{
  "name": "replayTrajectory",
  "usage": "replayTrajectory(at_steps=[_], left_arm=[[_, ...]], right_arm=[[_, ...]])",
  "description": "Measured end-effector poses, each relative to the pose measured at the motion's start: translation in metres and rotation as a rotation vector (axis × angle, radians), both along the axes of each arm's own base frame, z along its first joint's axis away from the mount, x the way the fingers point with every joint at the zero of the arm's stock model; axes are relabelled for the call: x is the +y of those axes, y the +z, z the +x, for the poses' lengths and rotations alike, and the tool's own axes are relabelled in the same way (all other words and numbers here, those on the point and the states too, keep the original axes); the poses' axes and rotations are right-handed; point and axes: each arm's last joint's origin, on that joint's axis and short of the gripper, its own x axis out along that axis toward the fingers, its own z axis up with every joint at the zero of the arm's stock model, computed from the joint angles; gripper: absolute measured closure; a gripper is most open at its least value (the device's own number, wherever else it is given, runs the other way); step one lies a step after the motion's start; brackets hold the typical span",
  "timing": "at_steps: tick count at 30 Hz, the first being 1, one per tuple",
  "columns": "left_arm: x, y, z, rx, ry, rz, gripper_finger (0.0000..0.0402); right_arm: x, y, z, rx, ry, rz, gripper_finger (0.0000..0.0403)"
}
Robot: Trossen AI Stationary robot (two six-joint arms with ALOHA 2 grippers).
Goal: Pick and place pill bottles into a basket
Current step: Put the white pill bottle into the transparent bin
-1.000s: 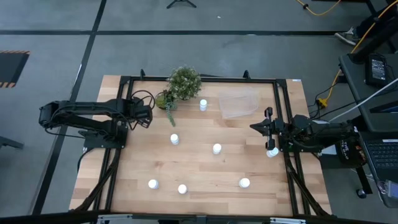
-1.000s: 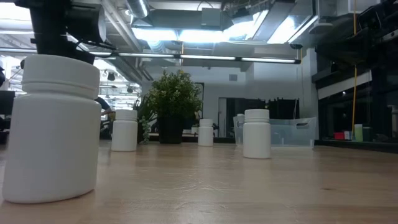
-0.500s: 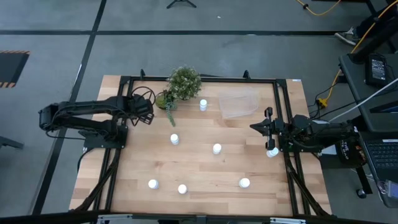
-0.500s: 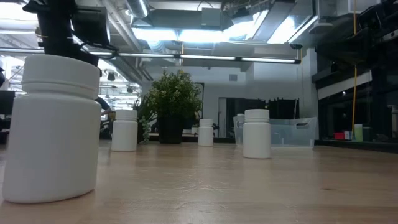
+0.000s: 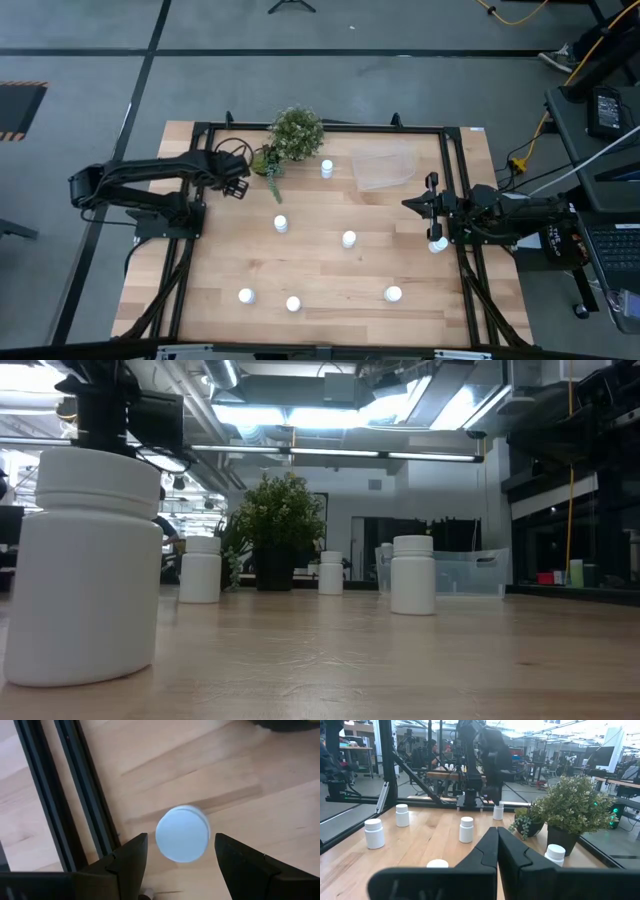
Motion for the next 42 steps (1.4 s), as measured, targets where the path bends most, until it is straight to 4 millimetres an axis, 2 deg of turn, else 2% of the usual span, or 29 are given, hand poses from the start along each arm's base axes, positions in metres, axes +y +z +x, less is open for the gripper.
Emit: replayTrajectory(at_steps=[12, 36, 42], left_arm=[[0.012, -0.011, 0.01, 0.003, -0.04, -0.047, 0.0178], [0.01, -0.012, 0.01, -0.008, -0.071, -0.132, 0.0178], [0.01, -0.012, 0.01, -0.001, -0.106, -0.137, 0.0206]], right_arm=[[0.0, 0.0, 0.0, -0.001, 0.001, 0.0, 0.0398], [0.0, 0.0, 0.0, -0.001, 0.0, -0.001, 0.0398], [0.0, 0.0, 0.0, -0.001, 0.0, -0.001, 0.0398]])
